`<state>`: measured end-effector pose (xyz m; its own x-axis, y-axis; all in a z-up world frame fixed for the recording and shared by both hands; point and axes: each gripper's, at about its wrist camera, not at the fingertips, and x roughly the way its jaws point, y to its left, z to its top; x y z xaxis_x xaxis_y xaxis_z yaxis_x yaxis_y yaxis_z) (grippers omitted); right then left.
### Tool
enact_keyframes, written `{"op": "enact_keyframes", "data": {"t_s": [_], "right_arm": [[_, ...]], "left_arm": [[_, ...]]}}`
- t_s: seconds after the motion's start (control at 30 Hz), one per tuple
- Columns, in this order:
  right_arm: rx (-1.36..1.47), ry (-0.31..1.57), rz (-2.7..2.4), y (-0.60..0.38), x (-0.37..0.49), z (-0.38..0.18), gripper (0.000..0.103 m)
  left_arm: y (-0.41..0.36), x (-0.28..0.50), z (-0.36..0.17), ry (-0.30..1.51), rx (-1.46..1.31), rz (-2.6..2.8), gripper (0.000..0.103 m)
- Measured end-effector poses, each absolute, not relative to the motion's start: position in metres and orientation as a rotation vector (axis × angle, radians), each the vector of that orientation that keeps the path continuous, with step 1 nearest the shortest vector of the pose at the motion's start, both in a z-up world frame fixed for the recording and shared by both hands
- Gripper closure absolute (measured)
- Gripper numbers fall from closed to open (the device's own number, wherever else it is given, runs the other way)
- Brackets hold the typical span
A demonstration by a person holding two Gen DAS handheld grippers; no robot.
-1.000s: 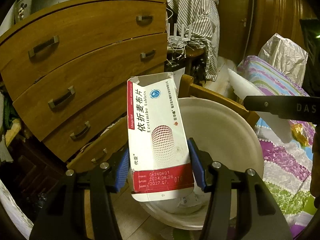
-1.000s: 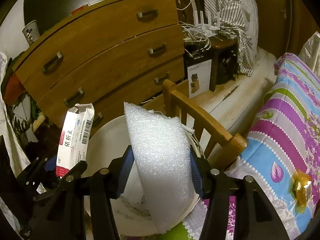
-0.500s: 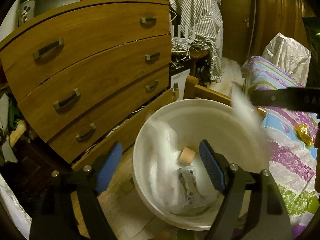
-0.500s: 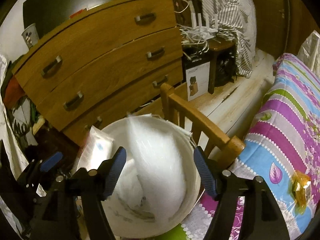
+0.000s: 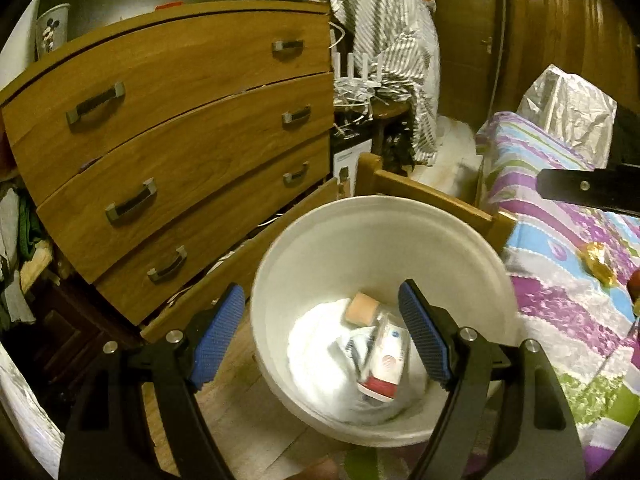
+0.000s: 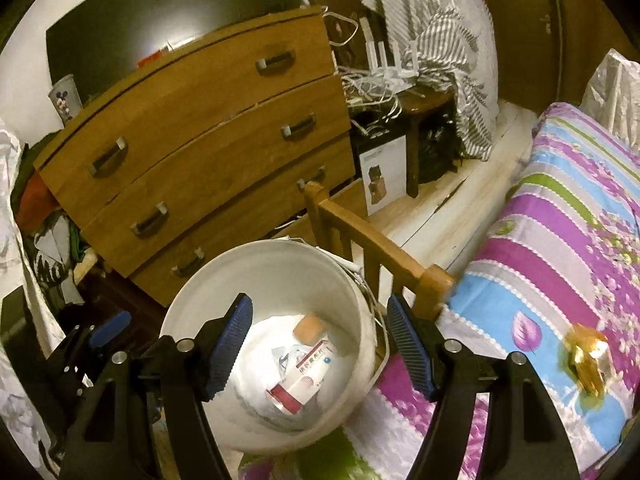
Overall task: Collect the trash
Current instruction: 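Move both tools back over the trash on the bed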
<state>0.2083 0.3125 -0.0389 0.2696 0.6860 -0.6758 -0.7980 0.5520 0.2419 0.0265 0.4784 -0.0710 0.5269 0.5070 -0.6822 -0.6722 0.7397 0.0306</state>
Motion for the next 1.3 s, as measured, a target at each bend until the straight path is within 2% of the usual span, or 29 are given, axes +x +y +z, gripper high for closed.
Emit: {"op": "enact_keyframes", "data": {"t_s": [0.3, 0.6, 0.83, 1.0, 1.1, 1.3], "right_arm": [[-0.1, 0.636, 0.895, 0.164, 0.172, -0.018, 0.029], [-0.04, 0.605, 0.752, 0.004, 0.16, -0.025, 0.027], [0.053, 0.648, 0.569, -0.138, 0.164, -0.057, 0.027], [0.103, 0.718, 0.411, -0.237, 0.172, -0.105, 0.027], [0.103, 0.778, 0.454, -0.251, 0.179, -0.129, 0.027], [-0.035, 0.852, 0.501, -0.215, 0.21, -0.17, 0.026]], "left_arm": [[0.397, 0.051, -0.064, 0.713, -0.179, 0.568, 0.027], [0.301, 0.094, -0.062, 0.721, -0.108, 0.378, 0.027], [0.219, 0.129, -0.077, 0.763, -0.055, 0.201, 0.027], [0.177, 0.149, -0.093, 0.803, -0.025, 0.1, 0.027], [0.158, 0.163, -0.106, 0.838, -0.037, 0.064, 0.027], [0.133, 0.183, -0.123, 0.887, -0.033, 0.03, 0.027]]}}
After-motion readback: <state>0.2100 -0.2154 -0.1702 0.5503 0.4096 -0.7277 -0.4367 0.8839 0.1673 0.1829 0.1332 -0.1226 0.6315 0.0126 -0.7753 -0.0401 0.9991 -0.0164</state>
